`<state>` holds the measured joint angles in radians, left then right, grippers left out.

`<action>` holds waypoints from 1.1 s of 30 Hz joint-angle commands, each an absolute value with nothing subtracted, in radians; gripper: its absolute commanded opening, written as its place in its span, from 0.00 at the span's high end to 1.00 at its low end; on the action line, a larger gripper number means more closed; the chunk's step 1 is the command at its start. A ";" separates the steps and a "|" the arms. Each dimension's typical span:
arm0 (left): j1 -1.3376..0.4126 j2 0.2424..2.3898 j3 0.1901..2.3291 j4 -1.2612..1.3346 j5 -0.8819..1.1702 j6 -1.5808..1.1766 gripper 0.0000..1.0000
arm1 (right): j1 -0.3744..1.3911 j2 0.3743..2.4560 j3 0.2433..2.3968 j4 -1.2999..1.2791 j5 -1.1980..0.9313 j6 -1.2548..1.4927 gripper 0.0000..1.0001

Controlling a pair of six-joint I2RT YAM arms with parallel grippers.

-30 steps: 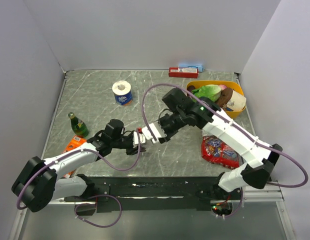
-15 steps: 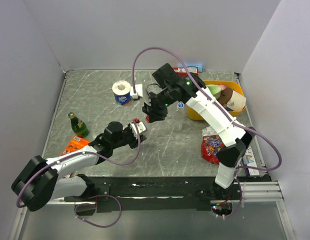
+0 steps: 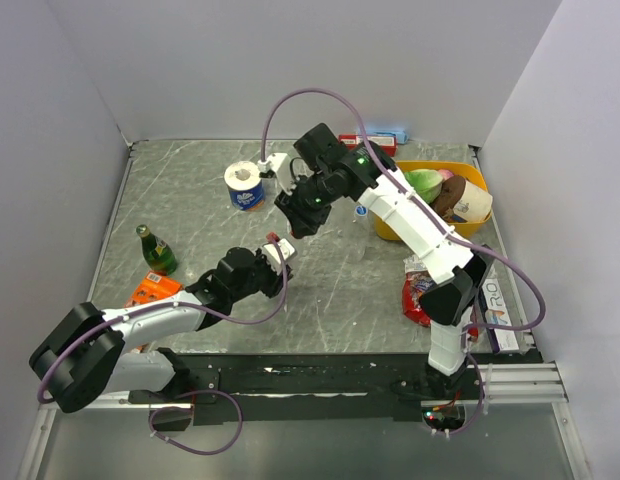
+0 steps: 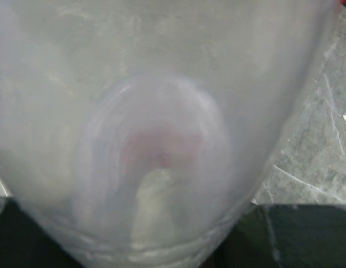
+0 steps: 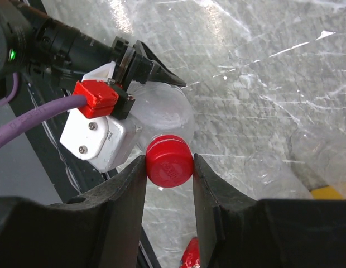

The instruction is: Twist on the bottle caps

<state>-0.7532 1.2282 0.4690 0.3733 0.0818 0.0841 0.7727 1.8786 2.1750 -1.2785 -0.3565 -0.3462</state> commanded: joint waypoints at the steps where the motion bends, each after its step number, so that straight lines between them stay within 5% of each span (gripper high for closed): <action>1: -0.764 1.207 0.532 0.522 0.081 0.029 0.99 | 0.795 1.925 2.239 -1.301 -0.341 -0.302 0.74; 5: -0.764 1.203 0.508 0.508 0.112 0.038 0.99 | 0.779 1.922 2.360 -1.327 -0.341 -0.336 0.43; 10: -0.762 1.204 0.488 0.505 0.173 0.038 0.99 | 0.749 1.809 2.318 -1.312 -0.339 -0.383 0.24; 11: -0.764 1.207 0.486 0.506 0.181 0.037 0.99 | 0.746 1.783 2.256 -1.310 -0.345 -0.396 0.13; 14: -0.762 1.206 0.486 0.497 0.221 0.046 0.99 | 0.738 1.685 2.125 -1.327 -0.406 -0.484 0.06; 22: -0.736 1.213 0.509 0.367 0.518 0.342 0.99 | 0.715 1.330 1.653 -1.060 -0.546 -1.122 0.10; 33: -0.693 1.318 0.698 -0.034 0.749 0.796 0.99 | 0.804 1.301 1.581 -1.127 -0.667 -1.644 0.19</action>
<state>-0.6971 1.3025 0.6403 0.0849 0.6327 0.6331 0.7826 1.2869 1.5696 -1.0763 -0.5919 -1.4014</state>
